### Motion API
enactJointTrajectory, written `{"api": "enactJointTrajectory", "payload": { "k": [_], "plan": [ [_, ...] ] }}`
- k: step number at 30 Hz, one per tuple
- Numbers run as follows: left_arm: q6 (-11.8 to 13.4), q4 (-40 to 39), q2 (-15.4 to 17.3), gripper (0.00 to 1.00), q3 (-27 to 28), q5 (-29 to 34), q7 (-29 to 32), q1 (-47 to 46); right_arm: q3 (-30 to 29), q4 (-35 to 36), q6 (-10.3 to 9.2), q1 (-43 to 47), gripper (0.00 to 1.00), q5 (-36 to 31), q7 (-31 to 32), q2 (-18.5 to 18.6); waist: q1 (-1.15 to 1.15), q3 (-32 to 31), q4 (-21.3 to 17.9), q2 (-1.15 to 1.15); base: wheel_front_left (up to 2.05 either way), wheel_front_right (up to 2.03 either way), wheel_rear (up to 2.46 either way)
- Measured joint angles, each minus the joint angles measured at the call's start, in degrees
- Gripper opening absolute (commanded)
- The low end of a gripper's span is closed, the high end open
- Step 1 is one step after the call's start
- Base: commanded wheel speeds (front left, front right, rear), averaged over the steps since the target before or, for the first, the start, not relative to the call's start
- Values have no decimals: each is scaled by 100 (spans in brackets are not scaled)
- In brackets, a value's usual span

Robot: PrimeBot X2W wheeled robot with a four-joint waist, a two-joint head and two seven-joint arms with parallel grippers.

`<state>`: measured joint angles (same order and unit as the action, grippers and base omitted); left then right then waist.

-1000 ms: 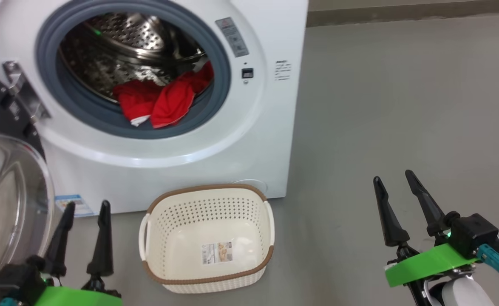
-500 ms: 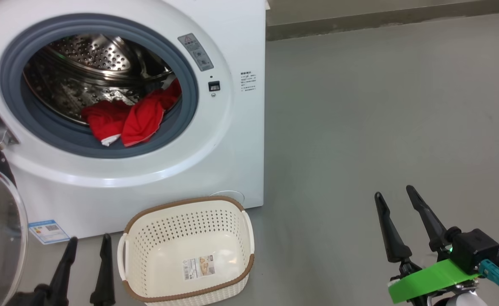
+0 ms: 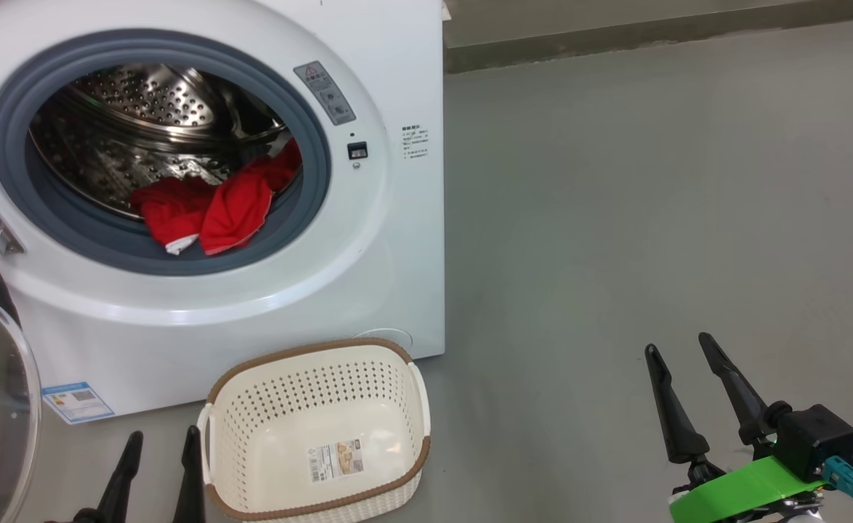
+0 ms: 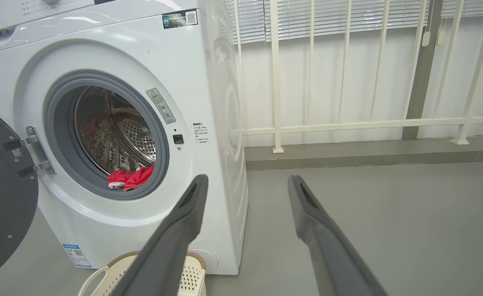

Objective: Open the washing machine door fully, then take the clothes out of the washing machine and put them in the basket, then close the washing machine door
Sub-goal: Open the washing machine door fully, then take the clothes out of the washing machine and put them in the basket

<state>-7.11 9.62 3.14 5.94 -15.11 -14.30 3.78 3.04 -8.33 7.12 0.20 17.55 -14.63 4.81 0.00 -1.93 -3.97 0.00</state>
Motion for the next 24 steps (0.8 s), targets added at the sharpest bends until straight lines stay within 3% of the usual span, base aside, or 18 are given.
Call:
{"api": "enactJointTrajectory", "payload": {
  "k": [24],
  "plan": [
    [-4,-163,-47,100,167,-3,0,1,44,-4,0,0,100,10,0,32,0,19,50,0,0,0,0]
  ]
}}
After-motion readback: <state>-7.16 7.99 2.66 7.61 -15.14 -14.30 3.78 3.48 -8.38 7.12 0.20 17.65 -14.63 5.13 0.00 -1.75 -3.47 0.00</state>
